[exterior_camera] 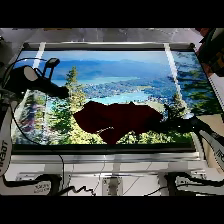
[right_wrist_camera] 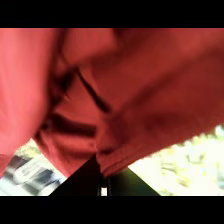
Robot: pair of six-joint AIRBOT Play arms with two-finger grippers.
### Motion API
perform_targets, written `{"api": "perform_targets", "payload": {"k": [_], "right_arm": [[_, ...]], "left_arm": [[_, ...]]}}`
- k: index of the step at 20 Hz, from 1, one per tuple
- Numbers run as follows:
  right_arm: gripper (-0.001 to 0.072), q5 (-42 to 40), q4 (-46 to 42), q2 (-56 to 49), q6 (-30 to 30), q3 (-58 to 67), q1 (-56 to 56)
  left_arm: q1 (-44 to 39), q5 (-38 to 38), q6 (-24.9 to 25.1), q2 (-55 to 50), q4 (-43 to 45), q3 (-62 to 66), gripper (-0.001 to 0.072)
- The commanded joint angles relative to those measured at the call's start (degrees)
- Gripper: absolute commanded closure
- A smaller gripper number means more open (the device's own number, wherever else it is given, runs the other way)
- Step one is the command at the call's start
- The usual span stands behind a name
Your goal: Fold the clothes and pants, and hang the long-sleeved shirts on hangers.
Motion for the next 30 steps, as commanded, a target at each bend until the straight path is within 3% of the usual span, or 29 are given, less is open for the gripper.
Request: {"api": "perform_targets", "payload": {"k": [1,2,4,6,11,14,15,17,18,20,23,30], "right_arm": [[0.0699,-2.1,-2.6,5.8,1.1,0.0,0.2],[0.0699,-2.6,-3.8,6.8,2.1,0.0,0.2],[0.0699,-2.7,-4.1,7.3,2.1,0.0,0.2],[0.0699,-2.8,-4.1,7.3,2.1,0.0,0.2],[0.0699,-2.8,-4.0,7.3,2.1,0.0,0.2],[0.0699,-2.8,-4.0,7.3,2.1,0.0,0.2],[0.0699,-2.9,-4.0,7.3,2.1,0.0,0.2],[0.0699,-3.9,-4.1,7.4,2.1,0.0,0.2],[0.0699,-4.6,-4.2,7.6,2.1,0.2,0.1],[0.0699,-4.8,-6.6,8.1,2.2,2.1,0.1],[0.0699,-5.2,-15.5,9.4,9.2,7.3,0.1],[0.0699,-5.0,-31.6,13.6,19.9,28.4,-3.3]], "left_arm": [[7.6,-5.1,-1.4,-4.9,-5.9,-1.9,0.0338],[8.8,-6.2,-1.4,-6.3,-8.5,-3.6,0.0327],[9.7,-6.3,-0.9,-7.8,-12.6,-8.6,0.0222],[9.4,-4.7,2.2,-8.5,-15.9,-14.8,0.0222],[9.2,9.9,11.1,-8.7,-32.8,-26.1,0.0225],[6.8,11.6,12.2,-9.7,-33.6,-26.4,0.0233],[5.6,12.5,12.8,-9.9,-33.6,-26.4,0.0282],[3.7,15.0,13.0,-9.8,-34.2,-26.2,0.0605],[3.2,15.2,13.7,-9.8,-35.8,-25.8,0.0693],[3.2,13.6,14.3,-9.5,-38.8,-23.8,0.0692],[4.7,11.9,15.1,-6.3,-38.6,-18.1,0.0693],[14.3,15.6,15.0,12.3,-38.7,-4.0,0.0693]]}}
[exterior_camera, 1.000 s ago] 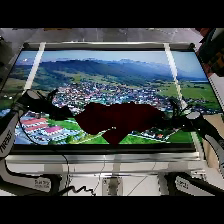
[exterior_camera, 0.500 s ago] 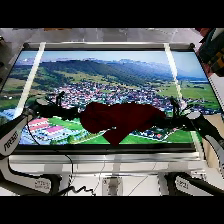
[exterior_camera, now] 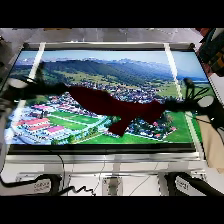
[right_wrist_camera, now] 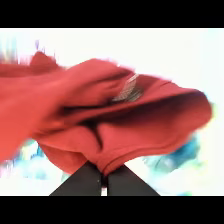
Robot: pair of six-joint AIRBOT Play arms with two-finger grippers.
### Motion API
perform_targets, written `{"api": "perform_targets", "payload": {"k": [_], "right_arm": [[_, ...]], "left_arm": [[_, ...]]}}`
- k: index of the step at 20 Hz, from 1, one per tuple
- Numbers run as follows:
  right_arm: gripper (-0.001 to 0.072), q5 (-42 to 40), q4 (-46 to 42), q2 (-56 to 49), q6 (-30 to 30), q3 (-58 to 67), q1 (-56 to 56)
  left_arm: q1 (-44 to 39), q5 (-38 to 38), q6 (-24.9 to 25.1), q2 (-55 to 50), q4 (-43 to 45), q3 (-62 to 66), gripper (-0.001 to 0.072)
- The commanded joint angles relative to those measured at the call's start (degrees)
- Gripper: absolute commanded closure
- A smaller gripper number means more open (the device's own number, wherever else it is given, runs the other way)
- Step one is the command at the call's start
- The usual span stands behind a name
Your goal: Fold the clothes and pants, and hang the long-sleeved shirts on hangers.
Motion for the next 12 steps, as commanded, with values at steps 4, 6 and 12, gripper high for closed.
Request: {"api": "perform_targets", "payload": {"k": [4,6,12], "right_arm": [[0.0700,4.7,-7.5,2.0,5.5,20.0,-8.2],[0.0700,8.1,-7.5,2.1,4.8,25.3,-9.4],[0.0700,13.1,-7.8,8.0,2.1,32.6,-9.5]], "left_arm": [[11.1,6.7,-0.2,18.4,0.2,4.5,0.0694],[13.3,6.9,-0.2,22.1,0.2,4.5,0.0693],[19.2,7.4,-0.3,31.7,3.9,4.5,0.0693]]}}
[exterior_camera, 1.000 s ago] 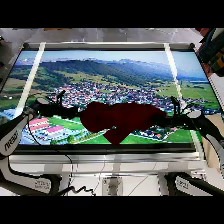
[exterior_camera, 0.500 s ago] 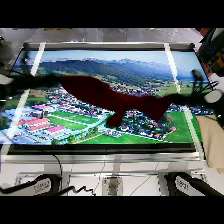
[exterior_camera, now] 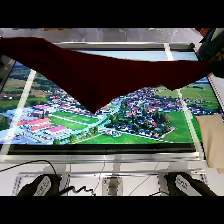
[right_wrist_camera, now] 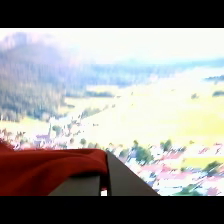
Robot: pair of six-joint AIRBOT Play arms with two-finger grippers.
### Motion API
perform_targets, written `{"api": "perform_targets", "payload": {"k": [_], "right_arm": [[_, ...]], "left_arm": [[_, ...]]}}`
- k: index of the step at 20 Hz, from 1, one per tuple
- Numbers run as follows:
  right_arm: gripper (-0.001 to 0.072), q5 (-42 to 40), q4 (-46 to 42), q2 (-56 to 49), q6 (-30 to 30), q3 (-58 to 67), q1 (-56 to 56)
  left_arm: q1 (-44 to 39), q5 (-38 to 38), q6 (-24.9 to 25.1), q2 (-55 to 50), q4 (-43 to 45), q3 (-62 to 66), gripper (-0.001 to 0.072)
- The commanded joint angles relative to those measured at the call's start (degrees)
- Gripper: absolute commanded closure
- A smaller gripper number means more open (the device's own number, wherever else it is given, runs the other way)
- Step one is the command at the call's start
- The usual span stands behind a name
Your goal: Fold the clothes and pants, and hang the long-sleeved shirts on hangers.
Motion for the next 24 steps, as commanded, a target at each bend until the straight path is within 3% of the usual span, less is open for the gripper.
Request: {"api": "perform_targets", "payload": {"k": [1,6,8,10,13,17,21,24], "right_arm": [[0.0700,6.7,-0.5,4.8,-3.4,3.3,-0.4],[0.0700,24.1,3.0,14.2,-7.3,3.2,-0.3],[0.0702,26.2,7.3,15.6,-8.5,3.2,-0.3],[0.0702,26.2,9.6,14.8,-8.7,2.5,-0.3],[0.0702,23.8,9.7,9.7,-8.8,-3.2,-0.3],[0.0701,17.8,11.6,-3.5,-8.6,-13.3,-0.3],[0.0701,11.4,11.5,-16.4,-8.6,-17.5,-0.3],[0.0700,0.9,11.6,-21.5,-8.5,-17.5,-0.3]], "left_arm": [[3.8,0.7,0.0,6.3,4.3,0.1,0.0693],[7.5,5.6,0.0,13.9,6.6,0.1,0.0694],[7.5,8.2,-0.1,14.2,6.5,0.1,0.0694],[7.5,5.6,-1.5,11.8,6.8,-0.2,0.0694],[5.2,-0.9,-1.7,2.7,6.8,-1.1,0.0695],[-7.7,-3.7,0.0,-17.3,6.8,-1.0,0.0695],[-20.5,5.5,2.4,-32.7,6.8,-1.0,0.0694],[-25.3,13.9,2.3,-37.6,6.7,-1.0,0.0693]]}}
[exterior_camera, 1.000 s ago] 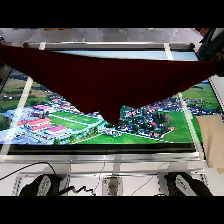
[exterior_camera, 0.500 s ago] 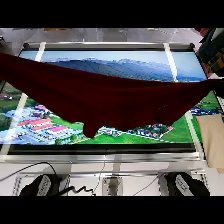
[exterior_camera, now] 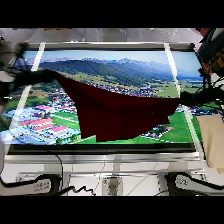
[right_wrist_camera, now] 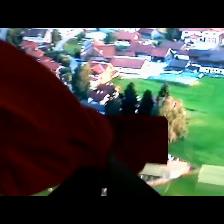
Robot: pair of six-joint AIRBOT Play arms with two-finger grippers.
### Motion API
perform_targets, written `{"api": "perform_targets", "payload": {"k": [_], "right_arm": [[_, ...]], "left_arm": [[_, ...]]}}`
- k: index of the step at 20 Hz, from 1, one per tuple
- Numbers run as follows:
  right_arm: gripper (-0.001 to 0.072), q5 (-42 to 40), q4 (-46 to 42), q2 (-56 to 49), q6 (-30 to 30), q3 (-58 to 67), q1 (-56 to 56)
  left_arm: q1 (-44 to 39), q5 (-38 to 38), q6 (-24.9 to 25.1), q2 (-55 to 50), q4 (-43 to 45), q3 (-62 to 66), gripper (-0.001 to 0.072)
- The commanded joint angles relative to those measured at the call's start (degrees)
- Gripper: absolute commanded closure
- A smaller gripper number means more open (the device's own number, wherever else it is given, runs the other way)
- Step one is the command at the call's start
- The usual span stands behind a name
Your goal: Fold the clothes and pants, and hang the long-sleeved shirts on hangers.
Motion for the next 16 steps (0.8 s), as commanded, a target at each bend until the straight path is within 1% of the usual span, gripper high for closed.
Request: {"api": "perform_targets", "payload": {"k": [1,2,3,4,5,6,7,8,9,11,12,13,14,16], "right_arm": [[0.0700,-14.1,0.3,-6.8,0.5,-1.2,0.0],[0.0699,-18.6,0.3,-7.2,0.8,-1.2,0.0],[0.0699,-23.3,0.3,-7.4,3.3,-1.2,0.0],[0.0565,-26.5,0.3,-7.5,4.7,-1.2,0.0],[0.0188,-27.7,-0.3,-7.5,4.8,-1.2,0.0],[0.0116,-27.1,-2.8,-7.5,4.8,-1.0,0.0],[0.0209,-24.4,-6.2,-7.3,4.8,-0.8,0.0],[0.0321,-20.9,-9.0,-7.2,4.8,-0.8,0.0],[0.0394,-15.9,-11.0,-7.2,4.7,-0.8,0.0],[0.0395,-5.4,-10.6,-7.2,4.3,-1.6,0.0],[0.0396,-1.1,-8.7,-7.2,3.8,-2.9,0.1],[0.0396,3.0,-5.1,-7.2,1.3,-5.4,0.1],[0.0395,5.7,-1.1,-7.2,-0.5,-8.9,0.1],[0.0395,6.8,8.5,-7.1,-3.3,-16.7,0.1]], "left_arm": [[-6.6,9.6,0.6,-7.0,0.0,0.0,0.0693],[-7.2,10.9,0.6,-7.1,0.0,0.0,0.0693],[-7.5,11.9,0.6,-7.0,0.0,0.0,0.0693],[-7.6,12.2,0.6,-7.0,-0.1,0.0,0.0693],[-7.6,11.9,0.6,-7.0,0.0,0.0,0.0693],[-7.6,11.4,0.6,-7.0,0.0,0.0,0.0693],[-7.6,10.7,0.6,-7.0,0.0,0.0,0.0693],[-7.6,9.8,0.6,-7.0,0.0,0.0,0.0693],[-7.6,9.0,0.6,-7.0,0.0,0.0,0.0693],[-7.6,7.6,0.6,-7.0,0.0,0.0,0.0693],[-7.6,7.1,0.6,-7.0,0.0,0.0,0.0693],[-7.6,6.7,0.6,-7.0,0.0,0.0,0.0693],[-7.6,6.4,0.6,-7.0,0.0,0.0,0.0693],[-7.6,5.2,0.6,-7.0,0.0,0.0,0.0693]]}}
